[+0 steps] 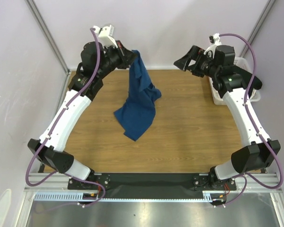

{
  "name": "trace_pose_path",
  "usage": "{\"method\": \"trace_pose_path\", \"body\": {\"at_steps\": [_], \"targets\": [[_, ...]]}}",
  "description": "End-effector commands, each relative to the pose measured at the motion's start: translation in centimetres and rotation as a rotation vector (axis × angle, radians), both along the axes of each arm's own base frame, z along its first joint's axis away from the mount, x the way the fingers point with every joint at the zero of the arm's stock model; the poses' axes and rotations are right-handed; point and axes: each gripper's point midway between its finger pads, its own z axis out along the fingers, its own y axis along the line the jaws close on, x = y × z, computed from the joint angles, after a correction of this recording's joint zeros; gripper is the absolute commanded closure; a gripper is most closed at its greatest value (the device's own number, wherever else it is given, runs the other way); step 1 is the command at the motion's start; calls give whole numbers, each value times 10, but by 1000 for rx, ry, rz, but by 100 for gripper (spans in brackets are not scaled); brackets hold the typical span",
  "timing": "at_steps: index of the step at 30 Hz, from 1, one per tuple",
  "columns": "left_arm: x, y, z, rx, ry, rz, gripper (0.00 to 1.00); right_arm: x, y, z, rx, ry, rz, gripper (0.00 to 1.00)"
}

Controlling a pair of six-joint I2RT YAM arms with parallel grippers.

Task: Fold and stack the t-shirts
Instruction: Move the tshirt to the center of the board

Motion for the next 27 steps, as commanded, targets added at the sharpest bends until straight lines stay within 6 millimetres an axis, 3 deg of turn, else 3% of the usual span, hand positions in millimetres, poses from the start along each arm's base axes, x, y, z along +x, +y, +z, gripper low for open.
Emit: {"method": "trace_pose_path", "body": {"at_steps": [1,4,5,8,9,10,11,14,16,19,20,21,22,23,24,25,26,27], "targets": [[8,57,71,-114,-130,315,100,-2,-2,-3,-7,8,-26,4],[20,86,106,-161,-244,461,100,3,-6,-12,-5,42,-65,5],[15,94,138,-205,-325,481,100,3,-7,-14,-7,51,-69,5],[34,101,167,-191,-438,535,100,3,-9,-16,-6,61,-78,5],[22,109,203,-243,-524,545,100,2,-10,-15,-6,61,-80,5],[35,104,202,-226,-532,548,100,3,-12,-16,-8,64,-91,5],[21,110,234,-284,-621,548,100,2,-13,-18,-7,71,-94,5],[20,109,249,-299,-699,550,99,0,-19,-22,1,90,-125,5],[24,102,244,-264,-712,536,99,1,-29,-25,9,110,-157,5],[29,73,211,-179,-677,462,100,-1,-37,-37,55,174,-168,6],[38,56,180,-130,-632,425,100,2,-45,-40,67,182,-182,7],[21,39,175,-131,-626,380,100,2,-48,-45,85,204,-188,7],[17,29,161,-91,-617,370,100,2,-50,-48,92,212,-184,7],[21,11,124,-31,-567,352,100,3,-56,-49,93,220,-198,7],[1,-6,116,-31,-554,343,100,3,-59,-51,90,227,-204,7],[-5,-14,101,14,-548,354,100,3,-61,-55,80,236,-210,7],[-7,-29,64,53,-502,342,100,3,-64,-60,74,255,-217,7],[-26,-49,47,54,-478,304,100,4,-70,-63,70,263,-231,7]]}}
